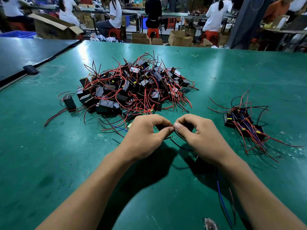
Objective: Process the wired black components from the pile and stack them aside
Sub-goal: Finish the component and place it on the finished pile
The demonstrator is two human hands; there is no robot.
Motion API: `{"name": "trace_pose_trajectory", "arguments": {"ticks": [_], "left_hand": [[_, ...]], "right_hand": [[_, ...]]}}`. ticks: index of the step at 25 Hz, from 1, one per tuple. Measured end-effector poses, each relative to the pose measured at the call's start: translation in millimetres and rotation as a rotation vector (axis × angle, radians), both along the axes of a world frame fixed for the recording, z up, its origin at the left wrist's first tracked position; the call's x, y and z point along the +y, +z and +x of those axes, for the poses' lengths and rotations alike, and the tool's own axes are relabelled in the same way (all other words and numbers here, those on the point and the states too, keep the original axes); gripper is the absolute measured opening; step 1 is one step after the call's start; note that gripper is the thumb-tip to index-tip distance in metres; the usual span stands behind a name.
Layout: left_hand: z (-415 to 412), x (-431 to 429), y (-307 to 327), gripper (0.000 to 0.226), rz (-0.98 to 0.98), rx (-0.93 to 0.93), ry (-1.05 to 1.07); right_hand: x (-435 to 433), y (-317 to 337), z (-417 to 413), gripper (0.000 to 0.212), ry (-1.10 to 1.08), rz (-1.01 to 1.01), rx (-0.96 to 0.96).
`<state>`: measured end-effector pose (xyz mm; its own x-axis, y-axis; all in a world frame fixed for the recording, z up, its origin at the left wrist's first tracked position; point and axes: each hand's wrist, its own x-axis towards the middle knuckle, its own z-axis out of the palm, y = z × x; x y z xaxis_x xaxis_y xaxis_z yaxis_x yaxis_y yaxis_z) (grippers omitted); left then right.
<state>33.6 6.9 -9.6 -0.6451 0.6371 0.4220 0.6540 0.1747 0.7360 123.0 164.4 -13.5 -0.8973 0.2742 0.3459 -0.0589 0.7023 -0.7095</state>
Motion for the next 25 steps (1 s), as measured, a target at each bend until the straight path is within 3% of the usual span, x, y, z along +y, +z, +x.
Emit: {"name": "trace_pose_trajectory", "arguments": {"ticks": [4, 9, 11, 15, 18, 21, 25], "left_hand": [[-2.7, 0.7, -2.3, 0.004, 0.015, 0.182, -0.017], [-5.8, 3.4, -3.8, 0.006, 0.013, 0.335, 0.016], [-5.2, 3.4, -4.4, 0.005, 0.026, 0.271, 0.016], [-5.9, 2.3, -5.4, 0.009, -0.019, -0.035, 0.054], [-8.7, -0.2, -3.6, 0.017, 0.055, -0.145, 0.122], [-11.6, -4.9, -2.2, 0.019, 0.042, -0.042, 0.195], [-14.2, -8.8, -6.0, 0.024, -0.148, 0.166, 0.22]], "right_hand": [[-0.8, 5.5, -2.2, 0.027, -0.01, -0.2, -0.171], [-2.2, 9.2, -4.1, 0.029, 0.001, -0.492, -0.231], [-2.3, 9.2, -2.8, 0.029, -0.003, -0.467, -0.201], [-0.9, 6.1, -0.9, 0.023, -0.075, -0.374, -0.154], [5.3, 3.2, -0.9, 0.023, -0.174, -0.369, -0.119], [14.8, 1.4, -0.8, 0.024, -0.276, -0.372, -0.057], [26.8, 4.8, 0.1, 0.018, -0.402, -0.46, 0.08]]}}
